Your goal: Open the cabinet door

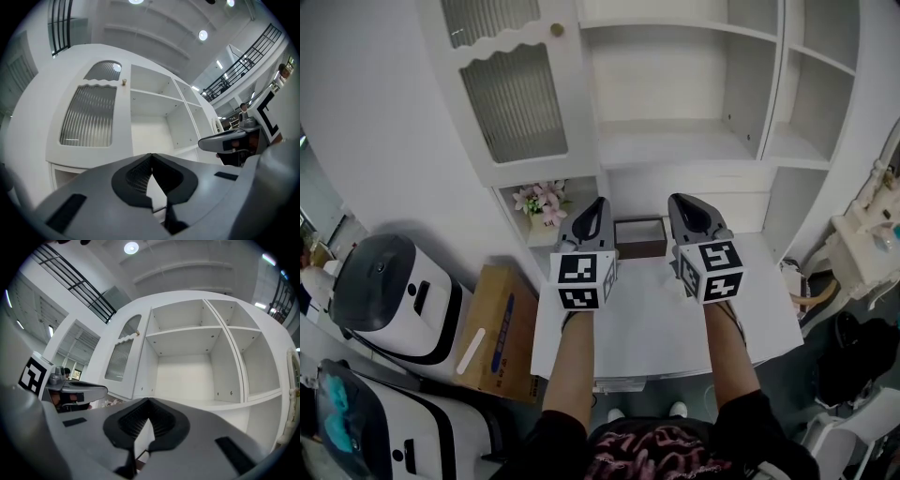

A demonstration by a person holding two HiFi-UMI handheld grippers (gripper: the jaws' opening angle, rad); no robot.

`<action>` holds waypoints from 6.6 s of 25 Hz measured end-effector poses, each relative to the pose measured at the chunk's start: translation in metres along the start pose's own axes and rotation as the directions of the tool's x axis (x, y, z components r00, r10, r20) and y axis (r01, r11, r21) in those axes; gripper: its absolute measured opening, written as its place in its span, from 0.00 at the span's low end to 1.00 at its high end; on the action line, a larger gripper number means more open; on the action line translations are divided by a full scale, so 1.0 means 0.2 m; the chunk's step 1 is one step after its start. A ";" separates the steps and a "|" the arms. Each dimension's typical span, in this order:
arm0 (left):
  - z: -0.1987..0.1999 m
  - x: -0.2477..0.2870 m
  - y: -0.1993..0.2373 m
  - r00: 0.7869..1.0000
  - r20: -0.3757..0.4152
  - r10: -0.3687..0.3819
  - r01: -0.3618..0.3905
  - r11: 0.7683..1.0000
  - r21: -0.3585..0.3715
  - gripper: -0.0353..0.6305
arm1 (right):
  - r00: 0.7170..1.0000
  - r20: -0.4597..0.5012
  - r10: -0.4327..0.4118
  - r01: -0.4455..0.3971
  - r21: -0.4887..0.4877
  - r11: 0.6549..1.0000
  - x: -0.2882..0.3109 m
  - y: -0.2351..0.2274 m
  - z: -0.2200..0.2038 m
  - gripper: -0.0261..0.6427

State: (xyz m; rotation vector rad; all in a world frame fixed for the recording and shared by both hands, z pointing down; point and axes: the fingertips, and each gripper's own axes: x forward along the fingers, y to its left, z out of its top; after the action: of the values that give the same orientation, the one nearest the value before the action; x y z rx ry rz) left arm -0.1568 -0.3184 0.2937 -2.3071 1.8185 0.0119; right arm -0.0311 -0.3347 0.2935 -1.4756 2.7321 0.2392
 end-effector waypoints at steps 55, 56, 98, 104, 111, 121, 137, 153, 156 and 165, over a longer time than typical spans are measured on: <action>0.98 0.15 0.30 0.959 0.266 0.092 -0.164 0.952 0.260 0.08 | 0.972 0.216 0.093 -0.067 -0.124 0.990 0.18 -0.08 0.71 0.06; 1.01 0.16 0.31 0.957 0.273 0.096 -0.172 0.947 0.270 0.09 | 0.973 0.214 0.089 -0.063 -0.124 0.990 0.19 -0.09 0.70 0.06; 1.36 0.61 0.56 0.958 0.265 0.105 -0.202 0.906 0.372 0.19 | 0.991 0.130 0.000 0.012 -0.095 0.995 0.30 -0.42 0.43 0.06; 1.36 0.60 0.56 0.962 0.260 0.087 -0.182 0.912 0.368 0.18 | 0.992 0.126 0.000 0.012 -0.097 0.995 0.30 -0.42 0.43 0.06; 1.35 0.60 0.56 0.965 0.249 0.080 -0.175 0.905 0.388 0.18 | 0.993 0.121 0.005 0.006 -0.093 0.996 0.30 -0.40 0.41 0.06; 1.36 0.55 0.55 0.968 0.248 0.032 -0.128 0.917 0.378 0.18 | 0.993 0.116 0.008 0.003 -0.088 0.996 0.29 -0.40 0.40 0.06; 1.40 0.34 0.51 0.958 0.267 -0.107 0.006 0.935 0.355 0.18 | 0.993 0.112 0.041 -0.031 -0.088 0.996 0.30 -0.28 0.40 0.06; 1.44 0.07 0.51 0.918 0.281 -0.281 0.183 0.927 0.329 0.18 | 0.989 0.114 0.090 -0.078 -0.104 0.991 0.34 -0.14 0.42 0.06; 1.44 0.01 0.52 0.910 0.279 -0.307 0.210 0.921 0.328 0.18 | 0.988 0.116 0.101 -0.089 -0.103 0.991 0.36 -0.12 0.42 0.06; 1.48 -0.28 0.58 0.843 0.314 -0.436 0.351 0.889 0.293 0.18 | 0.982 0.117 0.151 -0.140 -0.102 0.985 0.45 0.02 0.42 0.06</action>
State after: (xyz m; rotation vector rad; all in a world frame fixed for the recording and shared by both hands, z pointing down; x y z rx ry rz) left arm -0.2462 -0.2418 -0.0068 -2.2797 1.0791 0.1619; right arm -0.0875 -0.3943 0.2020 -1.2337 2.7641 0.4523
